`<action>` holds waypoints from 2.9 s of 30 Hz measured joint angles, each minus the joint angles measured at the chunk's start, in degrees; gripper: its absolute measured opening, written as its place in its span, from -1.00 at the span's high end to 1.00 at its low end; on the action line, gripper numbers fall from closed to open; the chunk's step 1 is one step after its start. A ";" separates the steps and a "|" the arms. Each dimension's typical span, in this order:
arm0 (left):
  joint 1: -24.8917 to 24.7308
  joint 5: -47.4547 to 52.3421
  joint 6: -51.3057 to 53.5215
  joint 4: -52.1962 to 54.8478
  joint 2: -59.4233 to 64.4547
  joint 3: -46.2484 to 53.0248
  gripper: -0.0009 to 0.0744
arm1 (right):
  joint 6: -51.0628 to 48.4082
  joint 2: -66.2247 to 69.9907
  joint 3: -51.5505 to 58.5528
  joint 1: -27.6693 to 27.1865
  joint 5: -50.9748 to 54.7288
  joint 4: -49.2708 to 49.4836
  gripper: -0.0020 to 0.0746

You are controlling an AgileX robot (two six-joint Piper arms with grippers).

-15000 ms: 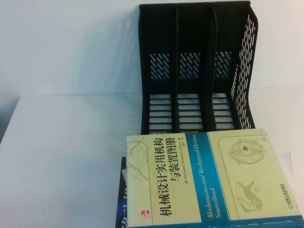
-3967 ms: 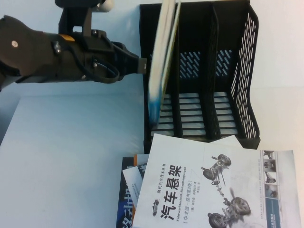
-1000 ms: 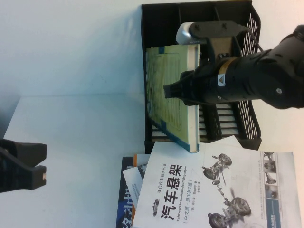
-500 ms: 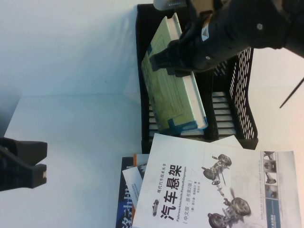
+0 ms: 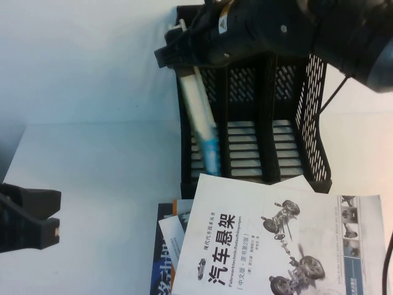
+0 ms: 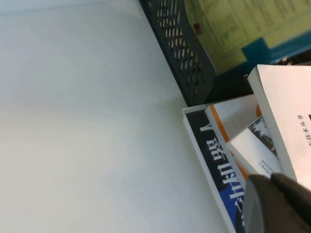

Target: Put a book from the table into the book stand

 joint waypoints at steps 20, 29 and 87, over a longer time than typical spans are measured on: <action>0.04 -1.87 1.79 -1.68 0.00 0.00 0.99 | -12.26 -4.60 -10.25 0.00 17.39 -4.64 0.79; 0.04 -13.78 21.53 -27.60 -2.98 9.75 0.99 | -17.09 -18.86 -6.95 0.00 19.85 -4.42 0.93; 14.32 -28.39 67.00 -63.35 -47.01 38.80 0.99 | -6.29 -91.25 97.11 0.00 -4.26 -9.00 0.94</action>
